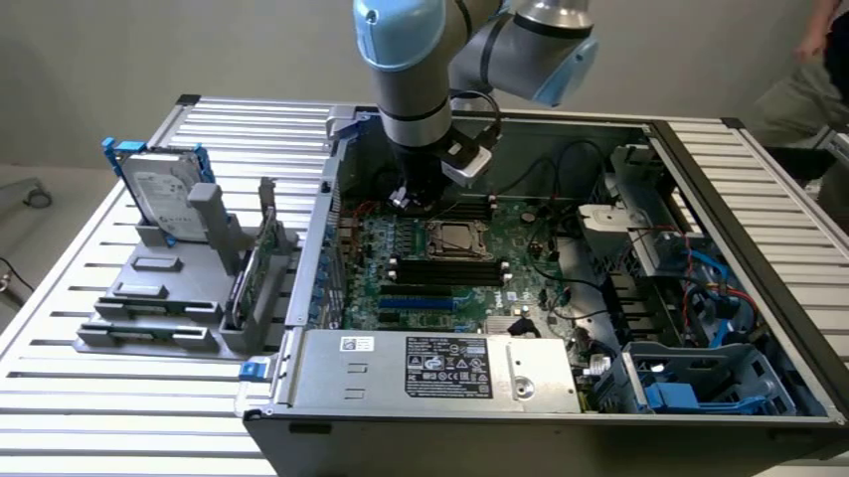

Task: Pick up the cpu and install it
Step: 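Install the first cpu locking lever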

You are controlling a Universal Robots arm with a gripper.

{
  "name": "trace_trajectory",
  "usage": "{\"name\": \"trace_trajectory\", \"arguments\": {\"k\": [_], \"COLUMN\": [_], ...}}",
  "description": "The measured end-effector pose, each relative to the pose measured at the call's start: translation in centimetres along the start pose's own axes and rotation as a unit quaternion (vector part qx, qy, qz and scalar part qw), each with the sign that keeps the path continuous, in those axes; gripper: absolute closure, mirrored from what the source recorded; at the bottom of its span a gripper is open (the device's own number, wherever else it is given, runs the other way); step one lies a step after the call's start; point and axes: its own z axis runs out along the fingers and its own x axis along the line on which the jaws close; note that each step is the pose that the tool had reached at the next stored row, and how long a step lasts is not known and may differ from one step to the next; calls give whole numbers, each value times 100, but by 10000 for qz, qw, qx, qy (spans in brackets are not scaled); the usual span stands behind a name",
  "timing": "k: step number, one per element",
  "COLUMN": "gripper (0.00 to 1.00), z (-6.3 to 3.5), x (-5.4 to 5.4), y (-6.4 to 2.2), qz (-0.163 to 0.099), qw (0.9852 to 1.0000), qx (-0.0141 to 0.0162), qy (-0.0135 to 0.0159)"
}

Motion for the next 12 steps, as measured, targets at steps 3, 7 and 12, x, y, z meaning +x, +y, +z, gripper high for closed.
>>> {"name": "trace_trajectory", "arguments": {"k": [3, 7, 12], "gripper": [89, 89, 89], "z": [10, 25, 41], "x": [18, 34, 52], "y": [23, 46, 69], "qz": [16, 34, 58], "qw": [10000, 9999, 9997], "qx": [44, 96, 164], "qy": [-39, -87, -146]}}
